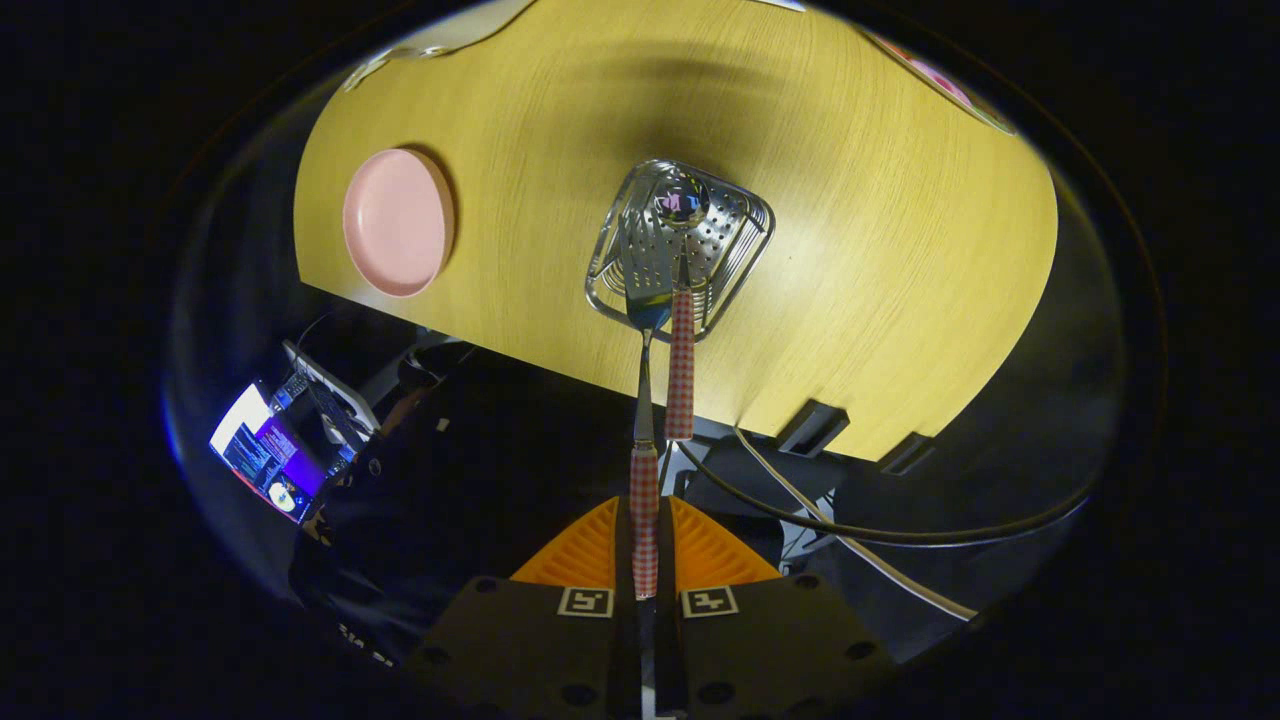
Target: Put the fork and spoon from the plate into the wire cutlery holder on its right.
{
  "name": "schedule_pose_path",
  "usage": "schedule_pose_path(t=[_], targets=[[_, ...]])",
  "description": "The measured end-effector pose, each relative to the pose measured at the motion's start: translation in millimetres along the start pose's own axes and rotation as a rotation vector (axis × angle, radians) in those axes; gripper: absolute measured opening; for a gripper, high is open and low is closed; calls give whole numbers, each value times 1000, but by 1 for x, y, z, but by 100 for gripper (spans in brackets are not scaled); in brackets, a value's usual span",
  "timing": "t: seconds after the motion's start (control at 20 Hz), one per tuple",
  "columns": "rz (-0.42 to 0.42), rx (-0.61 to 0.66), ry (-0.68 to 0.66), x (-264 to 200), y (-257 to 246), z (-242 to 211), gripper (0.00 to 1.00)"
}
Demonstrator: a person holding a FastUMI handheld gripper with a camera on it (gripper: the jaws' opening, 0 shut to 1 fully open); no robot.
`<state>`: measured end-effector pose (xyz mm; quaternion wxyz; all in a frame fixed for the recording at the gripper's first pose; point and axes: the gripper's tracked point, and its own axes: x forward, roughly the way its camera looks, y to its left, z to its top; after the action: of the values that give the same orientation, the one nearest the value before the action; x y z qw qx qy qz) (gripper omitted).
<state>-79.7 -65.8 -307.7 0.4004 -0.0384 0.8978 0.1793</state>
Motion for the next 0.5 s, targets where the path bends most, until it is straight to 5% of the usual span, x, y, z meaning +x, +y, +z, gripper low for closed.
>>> schedule_pose_path(t=[0.5], targets=[[-71, 11, 206, 14, -18, 40, 11]])
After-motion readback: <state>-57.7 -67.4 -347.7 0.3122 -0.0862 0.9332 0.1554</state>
